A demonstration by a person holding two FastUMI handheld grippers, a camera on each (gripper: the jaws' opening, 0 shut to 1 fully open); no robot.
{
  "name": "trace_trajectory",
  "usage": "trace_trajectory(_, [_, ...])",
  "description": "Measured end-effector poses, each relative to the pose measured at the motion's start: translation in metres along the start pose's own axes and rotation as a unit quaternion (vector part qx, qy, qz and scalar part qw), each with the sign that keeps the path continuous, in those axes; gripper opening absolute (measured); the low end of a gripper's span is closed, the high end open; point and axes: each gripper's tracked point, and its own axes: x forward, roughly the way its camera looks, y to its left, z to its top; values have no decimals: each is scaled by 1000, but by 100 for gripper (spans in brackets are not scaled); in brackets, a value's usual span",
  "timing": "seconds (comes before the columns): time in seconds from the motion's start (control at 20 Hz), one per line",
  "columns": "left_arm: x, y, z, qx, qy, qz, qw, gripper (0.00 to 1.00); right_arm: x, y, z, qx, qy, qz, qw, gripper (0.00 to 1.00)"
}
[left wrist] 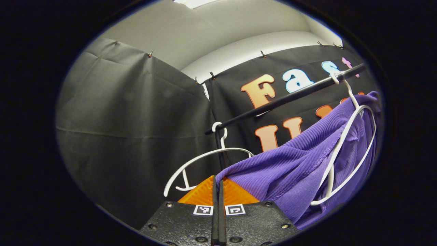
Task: Grasp the clothes on the hanger with both hands and then place them into the laundry hamper below.
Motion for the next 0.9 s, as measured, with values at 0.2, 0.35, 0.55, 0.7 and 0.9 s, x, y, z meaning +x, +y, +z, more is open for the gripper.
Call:
trace_trajectory(0.2, [-7,-6,-14,-36,6,-23,999,0,-3,-1,-9,20,-1,12,1000,17])
trace_trajectory(0.35, [-13,-4,-15,-60,7,-35,998,0,-2,12,-40,105,58,44,992,17])
trace_trajectory(0.55, [-20,4,-7,-41,-3,-29,999,0,-6,15,-55,137,62,49,987,17])
trace_trajectory(0.7, [-22,4,-3,-42,-7,-25,999,0,-2,29,-70,197,82,69,974,17])
trace_trajectory(0.9, [-23,7,-1,-42,-8,-26,999,0,28,43,-90,294,114,97,944,17])
